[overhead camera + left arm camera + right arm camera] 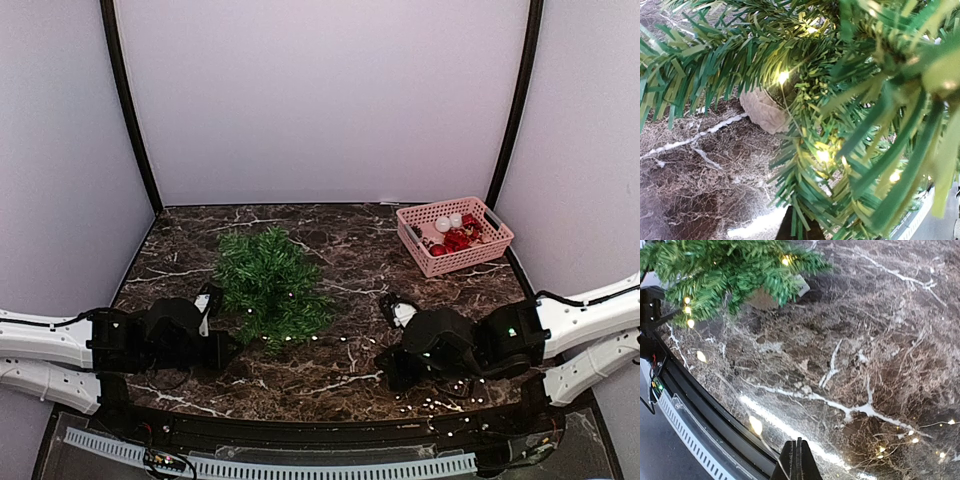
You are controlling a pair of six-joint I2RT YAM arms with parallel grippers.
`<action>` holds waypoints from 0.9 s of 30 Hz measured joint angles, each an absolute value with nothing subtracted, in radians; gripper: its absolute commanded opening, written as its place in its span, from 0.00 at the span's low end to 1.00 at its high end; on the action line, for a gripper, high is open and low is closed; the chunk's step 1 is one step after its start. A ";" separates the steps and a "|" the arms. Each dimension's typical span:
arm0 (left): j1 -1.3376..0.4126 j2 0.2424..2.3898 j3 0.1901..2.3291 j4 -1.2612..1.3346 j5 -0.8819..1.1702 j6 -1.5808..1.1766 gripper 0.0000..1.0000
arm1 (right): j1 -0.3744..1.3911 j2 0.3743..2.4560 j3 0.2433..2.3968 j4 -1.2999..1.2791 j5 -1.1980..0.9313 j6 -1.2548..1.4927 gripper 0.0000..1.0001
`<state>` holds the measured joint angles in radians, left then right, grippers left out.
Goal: Decorate the small christmas tree
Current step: Wrap the side of the string light in the gap of the branches.
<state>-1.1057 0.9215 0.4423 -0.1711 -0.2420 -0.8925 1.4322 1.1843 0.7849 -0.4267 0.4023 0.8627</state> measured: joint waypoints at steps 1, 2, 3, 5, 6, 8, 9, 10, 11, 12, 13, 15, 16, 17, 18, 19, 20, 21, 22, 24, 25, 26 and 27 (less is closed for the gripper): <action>-1.103 0.921 0.442 -0.171 -0.241 -0.892 0.00 | 1.432 1.179 0.771 -0.424 0.395 0.869 0.00; -1.102 0.921 0.442 -0.171 -0.241 -0.891 0.00 | 1.433 1.173 0.754 -0.415 0.387 0.873 0.00; -1.101 0.921 0.442 -0.171 -0.241 -0.890 0.00 | 1.437 1.168 0.737 -0.405 0.376 0.874 0.00; -1.098 0.921 0.442 -0.171 -0.239 -0.889 0.00 | 1.449 1.164 0.707 -0.383 0.357 0.875 0.00; -1.097 0.921 0.442 -0.171 -0.239 -0.889 0.00 | 1.460 1.166 0.694 -0.372 0.347 0.876 0.00; -1.096 0.921 0.442 -0.171 -0.239 -0.886 0.00 | 1.486 1.181 0.673 -0.357 0.324 0.882 0.00; -1.096 0.921 0.442 -0.171 -0.237 -0.885 0.00 | 1.495 1.193 0.669 -0.352 0.315 0.884 0.00; -1.095 0.921 0.442 -0.171 -0.236 -0.883 0.00 | 1.505 1.212 0.668 -0.347 0.308 0.886 0.00; -1.093 0.921 0.442 -0.171 -0.234 -0.883 0.00 | 1.512 1.229 0.668 -0.340 0.306 0.885 0.00; -1.091 0.921 0.442 -0.171 -0.232 -0.882 0.00 | 1.519 1.250 0.669 -0.334 0.303 0.884 0.00; -1.090 0.921 0.442 -0.171 -0.230 -0.879 0.00 | 1.526 1.272 0.671 -0.329 0.300 0.880 0.00; -1.087 0.921 0.442 -0.171 -0.227 -0.875 0.00 | 1.540 1.308 0.678 -0.324 0.292 0.869 0.00; -1.085 0.921 0.442 -0.171 -0.226 -0.875 0.00 | 1.547 1.324 0.686 -0.321 0.289 0.864 0.00; -1.084 0.921 0.442 -0.171 -0.225 -0.874 0.00 | 1.554 1.335 0.694 -0.316 0.287 0.857 0.00; -1.083 0.921 0.442 -0.171 -0.225 -0.873 0.00 | 1.562 1.340 0.702 -0.311 0.286 0.849 0.00; -1.082 0.921 0.442 -0.171 -0.224 -0.872 0.00 | 1.567 1.341 0.708 -0.306 0.284 0.844 0.00; -1.082 0.921 0.442 -0.171 -0.224 -0.871 0.00 | 1.572 1.339 0.715 -0.295 0.284 0.838 0.00; -1.081 0.921 0.442 -0.171 -0.224 -0.871 0.00 | 1.577 1.335 0.722 -0.282 0.284 0.831 0.00; -1.081 0.921 0.442 -0.171 -0.224 -0.871 0.00 | 1.579 1.330 0.724 -0.274 0.284 0.828 0.00; -1.080 0.921 0.442 -0.171 -0.224 -0.871 0.00 | 1.579 1.317 0.725 -0.263 0.289 0.829 0.00; -1.080 0.921 0.442 -0.171 -0.224 -0.871 0.00 | 1.578 1.315 0.725 -0.264 0.294 0.833 0.00; -1.080 0.921 0.442 -0.171 -0.224 -0.871 0.00 | 1.577 1.316 0.725 -0.266 0.296 0.839 0.00; -1.079 0.921 0.442 -0.171 -0.224 -0.871 0.00 | 1.574 1.317 0.724 -0.271 0.297 0.847 0.00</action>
